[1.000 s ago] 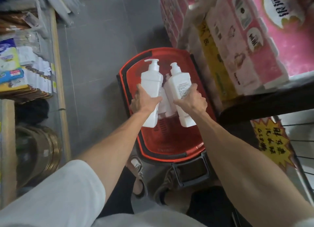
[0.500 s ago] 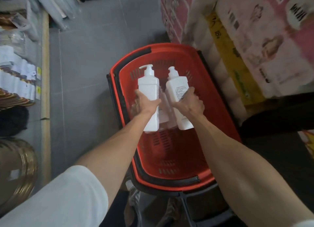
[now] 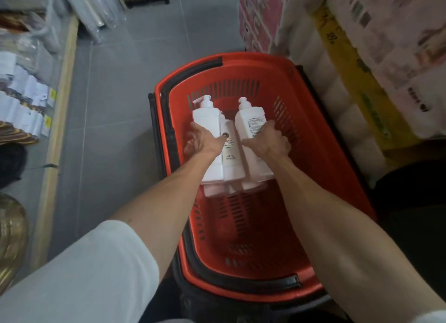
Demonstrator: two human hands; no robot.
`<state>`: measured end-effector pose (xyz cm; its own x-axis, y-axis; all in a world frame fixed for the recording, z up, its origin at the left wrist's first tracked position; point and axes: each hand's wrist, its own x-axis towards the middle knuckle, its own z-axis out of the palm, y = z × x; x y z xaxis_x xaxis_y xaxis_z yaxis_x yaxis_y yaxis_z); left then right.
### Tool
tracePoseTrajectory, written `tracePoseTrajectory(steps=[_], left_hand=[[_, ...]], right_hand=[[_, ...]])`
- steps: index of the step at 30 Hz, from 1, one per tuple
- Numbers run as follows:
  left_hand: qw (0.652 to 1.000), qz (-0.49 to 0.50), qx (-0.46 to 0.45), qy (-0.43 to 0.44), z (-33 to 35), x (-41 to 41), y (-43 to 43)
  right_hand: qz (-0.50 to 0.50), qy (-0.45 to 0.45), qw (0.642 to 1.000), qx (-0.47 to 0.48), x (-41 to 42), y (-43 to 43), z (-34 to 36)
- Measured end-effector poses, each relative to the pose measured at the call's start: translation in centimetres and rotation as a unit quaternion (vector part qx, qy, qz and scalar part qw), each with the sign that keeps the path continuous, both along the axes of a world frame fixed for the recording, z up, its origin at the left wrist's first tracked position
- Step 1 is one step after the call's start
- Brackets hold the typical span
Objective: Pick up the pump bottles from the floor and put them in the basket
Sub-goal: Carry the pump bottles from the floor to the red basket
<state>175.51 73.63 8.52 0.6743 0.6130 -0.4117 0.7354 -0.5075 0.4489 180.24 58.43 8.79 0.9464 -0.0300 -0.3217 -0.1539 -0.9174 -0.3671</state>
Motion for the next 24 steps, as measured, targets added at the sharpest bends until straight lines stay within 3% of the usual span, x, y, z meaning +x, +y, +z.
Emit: tracePoseTrajectory(steps=[11, 17, 24], left_hand=[[0.996, -0.051, 0.063, 0.021, -0.6, -0.7, 0.3], [0.988, -0.089, 0.126, 0.014, -0.7, -1.1, -0.1], [0.985, -0.101, 0.138, 0.029, -0.6, -0.9, 0.3]], right_hand=[[-0.028, -0.044, 0.999, 0.016, -0.8, 2.1, -1.9], [-0.018, -0.04, 0.999, 0.004, -0.8, 1.7, -2.0], [-0.02, -0.033, 0.999, -0.005, -0.9, 1.6, -1.9]])
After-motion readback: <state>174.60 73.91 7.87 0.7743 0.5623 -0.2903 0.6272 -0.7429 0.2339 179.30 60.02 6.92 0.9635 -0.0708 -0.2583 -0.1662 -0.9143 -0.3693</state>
